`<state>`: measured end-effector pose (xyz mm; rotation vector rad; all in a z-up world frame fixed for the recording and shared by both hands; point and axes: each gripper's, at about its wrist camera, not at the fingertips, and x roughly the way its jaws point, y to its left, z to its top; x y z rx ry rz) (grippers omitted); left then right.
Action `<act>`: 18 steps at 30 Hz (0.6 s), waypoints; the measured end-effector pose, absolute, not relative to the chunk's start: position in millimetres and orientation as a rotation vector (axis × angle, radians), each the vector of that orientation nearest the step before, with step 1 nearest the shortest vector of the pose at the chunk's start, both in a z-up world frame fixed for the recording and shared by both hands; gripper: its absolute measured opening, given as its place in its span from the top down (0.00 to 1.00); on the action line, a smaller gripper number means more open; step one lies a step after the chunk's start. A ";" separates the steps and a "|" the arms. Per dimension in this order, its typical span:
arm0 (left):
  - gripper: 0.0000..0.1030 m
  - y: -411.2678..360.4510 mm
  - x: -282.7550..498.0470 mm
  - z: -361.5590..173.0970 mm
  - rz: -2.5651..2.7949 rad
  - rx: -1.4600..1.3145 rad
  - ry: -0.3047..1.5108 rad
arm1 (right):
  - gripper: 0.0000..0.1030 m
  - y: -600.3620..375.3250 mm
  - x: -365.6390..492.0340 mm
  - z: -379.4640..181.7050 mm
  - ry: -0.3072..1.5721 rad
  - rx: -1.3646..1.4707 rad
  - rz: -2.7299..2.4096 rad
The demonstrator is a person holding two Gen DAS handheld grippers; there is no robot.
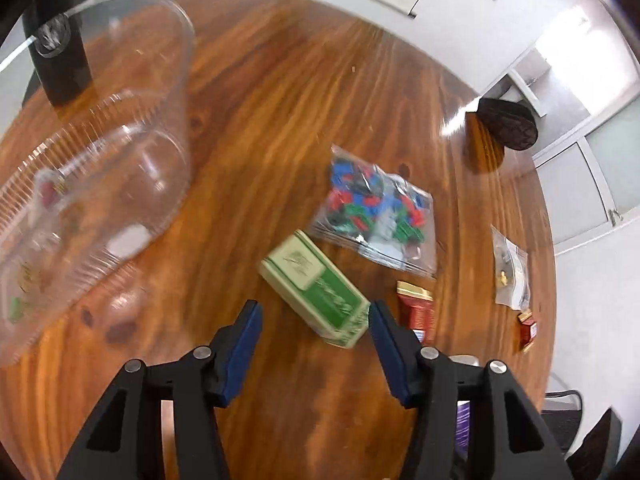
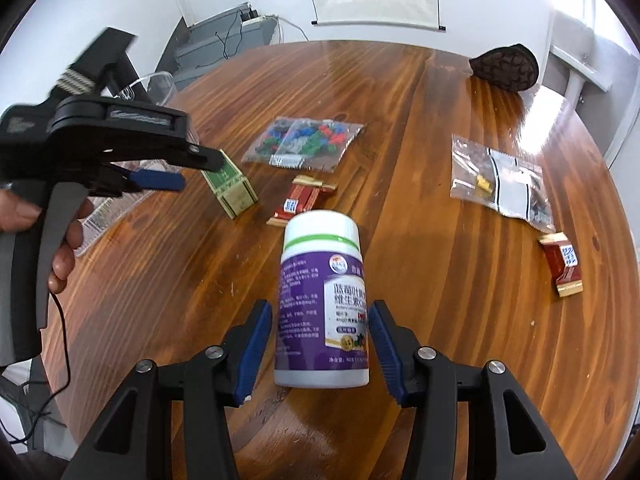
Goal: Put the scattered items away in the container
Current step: 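Grasp the green-and-white box with the left gripper while the right gripper holds the bottle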
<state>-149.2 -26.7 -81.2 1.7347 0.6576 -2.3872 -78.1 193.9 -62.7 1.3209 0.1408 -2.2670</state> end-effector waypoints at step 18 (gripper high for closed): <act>0.47 -10.8 -171.6 -93.8 -2.208 1.779 0.668 | 0.50 206.7 -99.4 -64.1 0.101 1.273 -2.211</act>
